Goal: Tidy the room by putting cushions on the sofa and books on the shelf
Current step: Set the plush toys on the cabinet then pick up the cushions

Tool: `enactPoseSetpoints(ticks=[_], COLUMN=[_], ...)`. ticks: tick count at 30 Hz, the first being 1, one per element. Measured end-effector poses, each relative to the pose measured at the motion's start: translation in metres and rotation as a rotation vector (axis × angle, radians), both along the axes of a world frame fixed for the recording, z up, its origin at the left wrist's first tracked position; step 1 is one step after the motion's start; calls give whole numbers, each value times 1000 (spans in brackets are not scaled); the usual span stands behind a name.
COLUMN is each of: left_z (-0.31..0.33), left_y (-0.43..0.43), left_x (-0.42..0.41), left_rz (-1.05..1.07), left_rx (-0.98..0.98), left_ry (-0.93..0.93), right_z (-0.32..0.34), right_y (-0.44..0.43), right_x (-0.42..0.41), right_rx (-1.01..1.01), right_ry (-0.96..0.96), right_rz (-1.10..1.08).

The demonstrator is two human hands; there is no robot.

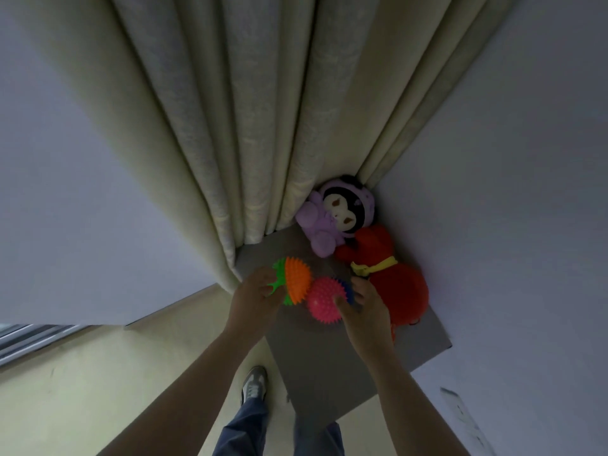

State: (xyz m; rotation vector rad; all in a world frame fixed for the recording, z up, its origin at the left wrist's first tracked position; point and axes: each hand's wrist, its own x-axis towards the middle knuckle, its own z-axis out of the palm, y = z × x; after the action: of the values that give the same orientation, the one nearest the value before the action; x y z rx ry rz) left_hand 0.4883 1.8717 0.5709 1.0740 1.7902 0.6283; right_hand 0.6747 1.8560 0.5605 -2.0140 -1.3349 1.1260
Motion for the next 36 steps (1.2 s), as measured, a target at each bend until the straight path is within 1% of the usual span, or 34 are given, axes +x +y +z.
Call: enactPoseSetpoints(ticks=[3, 5, 6, 7, 8, 9, 10, 11, 13, 14, 15, 16, 17, 19, 22, 26, 27, 30, 36], left_z=[26, 46, 51, 64, 73, 81, 91, 99, 114, 120, 127, 132, 137, 147, 161, 181, 183, 189, 198], left_y=[-16, -25, -29, -34, -39, -43, -48, -52, -64, -74, -89, -99, -116, -145, -192, -269, -281, -345, -474], left_x=[-13, -24, -27, -34, -40, -44, -49, -52, -58, -60, -61, -62, -63, -68, -81, -102, -105, -118, -132], left_rz=[51, 42, 38, 49, 65, 81, 110, 138, 217, 265, 326, 364, 420, 531, 669, 863, 888, 1060, 1344], left_rx=[43, 98, 110, 121, 141, 158, 185, 194, 213, 221, 234, 246, 256, 281, 297, 349, 352, 375, 377], left_ry=[-44, -9, -3, -1, 0, 10, 25, 31, 24, 24, 25, 19, 16, 11, 38, 99, 105, 117, 137], right_z=[25, 49, 53, 61, 62, 52, 40, 39, 73, 95, 106, 119, 127, 139, 149, 165, 168, 177, 195], right_y=[-8, -18, -9, -11, 2, 13, 24, 28, 19, 6, -13, -17, -34, -33, -50, -97, -105, -151, -256], right_x=[-10, -22, -19, -26, -22, -15, -6, -3, -25, -40, -49, -55, -63, -79, -106, -153, -160, -198, -264], right_rx=[50, 86, 81, 91, 73, 52, 13, 20, 114, 148, 198, 214, 232, 244, 235, 217, 216, 223, 176], right_ry=[55, 75, 84, 84, 72, 34, 63, 61, 68, 116, 138, 161, 188, 238, 315, 396, 394, 386, 438], right_rz=[-14, -19, -52, -32, -36, 12, 36, 74, 105, 110, 194, 230, 315, 420, 535, 738, 781, 980, 1234])
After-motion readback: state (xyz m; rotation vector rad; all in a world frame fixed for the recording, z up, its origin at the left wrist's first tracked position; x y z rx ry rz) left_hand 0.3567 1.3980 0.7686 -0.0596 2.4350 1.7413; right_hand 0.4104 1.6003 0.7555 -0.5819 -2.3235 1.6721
